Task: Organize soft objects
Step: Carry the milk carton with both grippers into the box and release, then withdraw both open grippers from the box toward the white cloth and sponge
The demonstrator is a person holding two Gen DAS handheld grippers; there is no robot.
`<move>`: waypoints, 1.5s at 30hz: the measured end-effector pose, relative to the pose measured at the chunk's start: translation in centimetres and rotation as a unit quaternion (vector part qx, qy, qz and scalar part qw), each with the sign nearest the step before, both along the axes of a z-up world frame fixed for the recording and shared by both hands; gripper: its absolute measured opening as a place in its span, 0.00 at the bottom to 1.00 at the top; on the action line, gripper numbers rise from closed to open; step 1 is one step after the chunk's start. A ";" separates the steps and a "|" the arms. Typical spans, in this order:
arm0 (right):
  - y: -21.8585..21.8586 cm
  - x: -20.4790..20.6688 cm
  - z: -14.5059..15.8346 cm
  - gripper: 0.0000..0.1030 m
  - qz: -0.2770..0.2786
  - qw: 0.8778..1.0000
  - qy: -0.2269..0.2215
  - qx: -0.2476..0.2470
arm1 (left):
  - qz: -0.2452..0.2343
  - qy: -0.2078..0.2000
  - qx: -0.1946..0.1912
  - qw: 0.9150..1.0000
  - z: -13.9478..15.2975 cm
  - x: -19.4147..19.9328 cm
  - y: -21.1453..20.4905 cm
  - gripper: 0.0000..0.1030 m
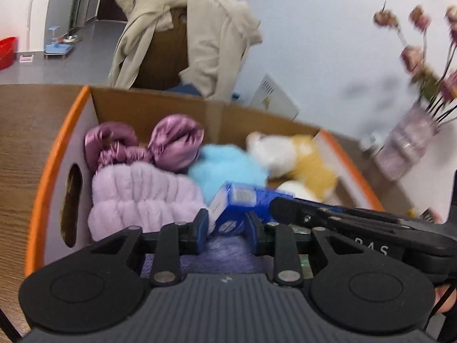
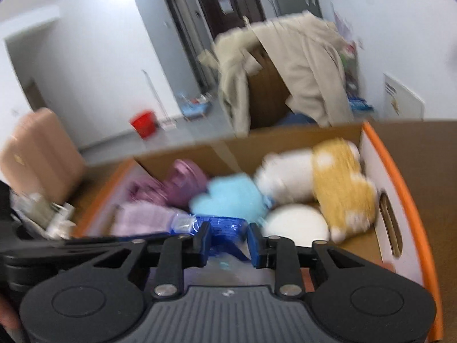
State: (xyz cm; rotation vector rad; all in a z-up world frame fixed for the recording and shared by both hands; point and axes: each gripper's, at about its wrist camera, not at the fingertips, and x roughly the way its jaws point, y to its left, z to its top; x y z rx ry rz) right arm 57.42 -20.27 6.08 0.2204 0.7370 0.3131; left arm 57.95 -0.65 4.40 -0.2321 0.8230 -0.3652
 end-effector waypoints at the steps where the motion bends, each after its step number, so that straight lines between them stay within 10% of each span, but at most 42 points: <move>1: -0.3 0.0 -0.4 0.25 0.000 1.000 -0.004 0.008 | 0.004 0.002 0.000 1.000 -0.3 0.2 0.0 0.26; 10: -0.6 -0.2 0.3 0.27 0.004 1.000 -0.003 0.014 | 0.011 -0.011 -0.006 1.000 1.0 -0.9 1.4 0.28; 23: -4.3 -8.9 10.1 0.37 -0.008 0.995 -0.099 -0.018 | 0.036 -0.117 0.051 0.991 10.8 -11.5 5.3 0.37; 35: -7.6 -21.4 14.1 0.63 -0.036 0.983 -0.167 -0.071 | 0.065 -0.211 0.097 0.970 14.5 -24.7 7.8 0.78; 45: -4.6 -34.3 10.0 0.83 -0.016 0.967 -0.231 -0.102 | 0.074 -0.274 0.131 0.950 10.3 -36.3 7.9 1.00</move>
